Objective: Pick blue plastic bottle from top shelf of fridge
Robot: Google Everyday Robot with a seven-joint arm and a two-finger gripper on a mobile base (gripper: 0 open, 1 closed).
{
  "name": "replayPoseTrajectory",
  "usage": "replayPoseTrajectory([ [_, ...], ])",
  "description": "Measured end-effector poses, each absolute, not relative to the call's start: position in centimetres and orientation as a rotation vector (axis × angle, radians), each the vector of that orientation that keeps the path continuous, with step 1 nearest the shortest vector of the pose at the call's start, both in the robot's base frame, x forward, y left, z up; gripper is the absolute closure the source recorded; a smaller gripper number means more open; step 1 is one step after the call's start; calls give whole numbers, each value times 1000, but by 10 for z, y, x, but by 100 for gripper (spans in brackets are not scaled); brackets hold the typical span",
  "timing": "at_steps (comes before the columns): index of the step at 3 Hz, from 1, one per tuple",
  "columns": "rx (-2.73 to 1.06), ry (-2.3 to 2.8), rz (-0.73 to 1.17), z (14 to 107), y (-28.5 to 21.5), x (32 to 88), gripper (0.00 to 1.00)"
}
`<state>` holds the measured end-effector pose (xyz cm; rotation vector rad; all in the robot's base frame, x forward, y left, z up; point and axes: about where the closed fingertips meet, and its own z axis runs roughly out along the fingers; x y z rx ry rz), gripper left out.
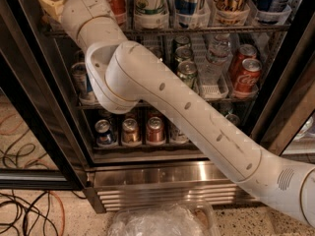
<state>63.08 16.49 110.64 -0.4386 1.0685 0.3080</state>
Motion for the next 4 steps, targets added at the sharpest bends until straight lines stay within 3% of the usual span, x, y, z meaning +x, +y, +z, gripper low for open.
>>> replayPoseTrajectory([
  [4,-473,981,312,1124,164,604,100],
])
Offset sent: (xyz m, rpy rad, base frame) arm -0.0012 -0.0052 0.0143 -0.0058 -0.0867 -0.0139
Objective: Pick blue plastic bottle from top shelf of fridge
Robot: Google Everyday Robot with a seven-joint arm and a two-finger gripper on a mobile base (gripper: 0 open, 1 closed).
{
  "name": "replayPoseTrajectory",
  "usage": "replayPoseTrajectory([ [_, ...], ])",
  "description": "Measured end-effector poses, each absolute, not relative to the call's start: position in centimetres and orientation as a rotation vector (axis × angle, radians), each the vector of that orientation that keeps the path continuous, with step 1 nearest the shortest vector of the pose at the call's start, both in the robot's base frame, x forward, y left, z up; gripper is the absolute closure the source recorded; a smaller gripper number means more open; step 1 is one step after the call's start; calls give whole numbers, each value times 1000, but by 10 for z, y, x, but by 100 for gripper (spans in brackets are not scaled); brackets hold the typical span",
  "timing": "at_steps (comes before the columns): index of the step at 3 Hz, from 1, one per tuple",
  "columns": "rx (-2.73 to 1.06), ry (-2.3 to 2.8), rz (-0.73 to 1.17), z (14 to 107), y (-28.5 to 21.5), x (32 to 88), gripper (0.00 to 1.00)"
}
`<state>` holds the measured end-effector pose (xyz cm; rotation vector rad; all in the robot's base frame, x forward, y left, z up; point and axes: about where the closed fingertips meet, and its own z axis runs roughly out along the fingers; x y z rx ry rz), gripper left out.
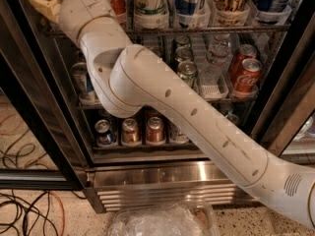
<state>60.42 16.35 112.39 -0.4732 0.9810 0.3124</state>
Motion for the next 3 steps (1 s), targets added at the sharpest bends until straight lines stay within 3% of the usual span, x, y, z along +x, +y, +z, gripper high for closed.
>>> replayPoseTrajectory([
  [3,-611,1026,454,1102,165,557,100],
])
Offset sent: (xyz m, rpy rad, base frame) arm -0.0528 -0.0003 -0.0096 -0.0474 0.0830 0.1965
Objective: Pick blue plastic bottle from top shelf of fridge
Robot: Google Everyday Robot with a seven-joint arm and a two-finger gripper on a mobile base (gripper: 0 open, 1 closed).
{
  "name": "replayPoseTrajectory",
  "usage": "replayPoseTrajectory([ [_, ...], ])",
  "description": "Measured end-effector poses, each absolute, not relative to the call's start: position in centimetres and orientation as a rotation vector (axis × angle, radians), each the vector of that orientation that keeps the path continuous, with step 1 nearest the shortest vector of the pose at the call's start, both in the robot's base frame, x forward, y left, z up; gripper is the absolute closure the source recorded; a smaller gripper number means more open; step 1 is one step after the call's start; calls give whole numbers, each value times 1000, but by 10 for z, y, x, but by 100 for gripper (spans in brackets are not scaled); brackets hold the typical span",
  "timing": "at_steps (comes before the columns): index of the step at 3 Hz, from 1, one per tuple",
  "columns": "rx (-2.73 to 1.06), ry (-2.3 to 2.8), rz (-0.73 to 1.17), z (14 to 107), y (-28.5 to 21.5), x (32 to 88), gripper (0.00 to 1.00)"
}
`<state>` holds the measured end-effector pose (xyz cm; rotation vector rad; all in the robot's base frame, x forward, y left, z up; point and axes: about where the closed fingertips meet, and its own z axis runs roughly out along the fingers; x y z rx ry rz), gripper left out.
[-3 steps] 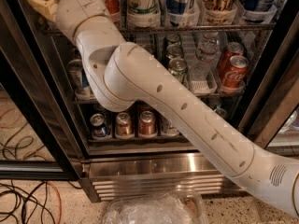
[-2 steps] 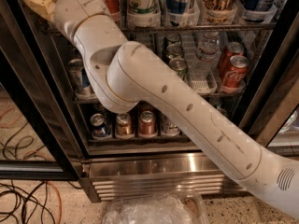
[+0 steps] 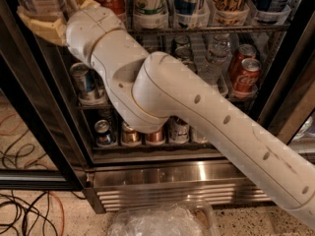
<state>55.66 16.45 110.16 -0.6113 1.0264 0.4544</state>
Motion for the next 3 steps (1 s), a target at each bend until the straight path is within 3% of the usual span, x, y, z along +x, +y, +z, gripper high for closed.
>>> replayPoseTrajectory([
  [3,-720,1147,521,1026,143,518,100],
])
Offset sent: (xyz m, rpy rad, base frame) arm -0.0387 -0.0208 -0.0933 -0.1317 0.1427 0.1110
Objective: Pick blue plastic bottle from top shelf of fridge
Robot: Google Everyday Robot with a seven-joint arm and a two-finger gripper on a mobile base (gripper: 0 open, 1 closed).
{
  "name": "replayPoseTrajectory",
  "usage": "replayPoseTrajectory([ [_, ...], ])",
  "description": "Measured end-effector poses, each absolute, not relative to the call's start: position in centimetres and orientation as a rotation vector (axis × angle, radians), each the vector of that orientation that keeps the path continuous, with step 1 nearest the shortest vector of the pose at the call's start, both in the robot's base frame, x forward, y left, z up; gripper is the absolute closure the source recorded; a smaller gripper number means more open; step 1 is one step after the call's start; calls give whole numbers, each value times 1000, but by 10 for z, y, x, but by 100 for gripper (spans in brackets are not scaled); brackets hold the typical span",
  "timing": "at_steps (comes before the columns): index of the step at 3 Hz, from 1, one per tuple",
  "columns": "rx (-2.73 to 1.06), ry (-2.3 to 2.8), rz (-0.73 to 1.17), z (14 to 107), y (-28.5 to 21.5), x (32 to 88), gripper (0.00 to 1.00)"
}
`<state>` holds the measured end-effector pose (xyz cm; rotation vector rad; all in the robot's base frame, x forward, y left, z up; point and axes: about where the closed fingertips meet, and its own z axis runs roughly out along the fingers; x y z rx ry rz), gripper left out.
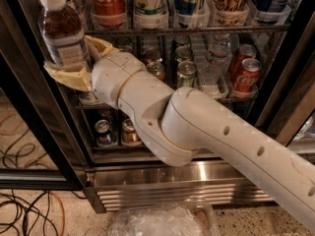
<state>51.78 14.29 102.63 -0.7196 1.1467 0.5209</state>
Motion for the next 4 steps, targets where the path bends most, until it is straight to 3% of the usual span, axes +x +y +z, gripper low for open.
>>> replayPoseTrajectory([
  [4,-706,1325,400,977,77,467,100],
])
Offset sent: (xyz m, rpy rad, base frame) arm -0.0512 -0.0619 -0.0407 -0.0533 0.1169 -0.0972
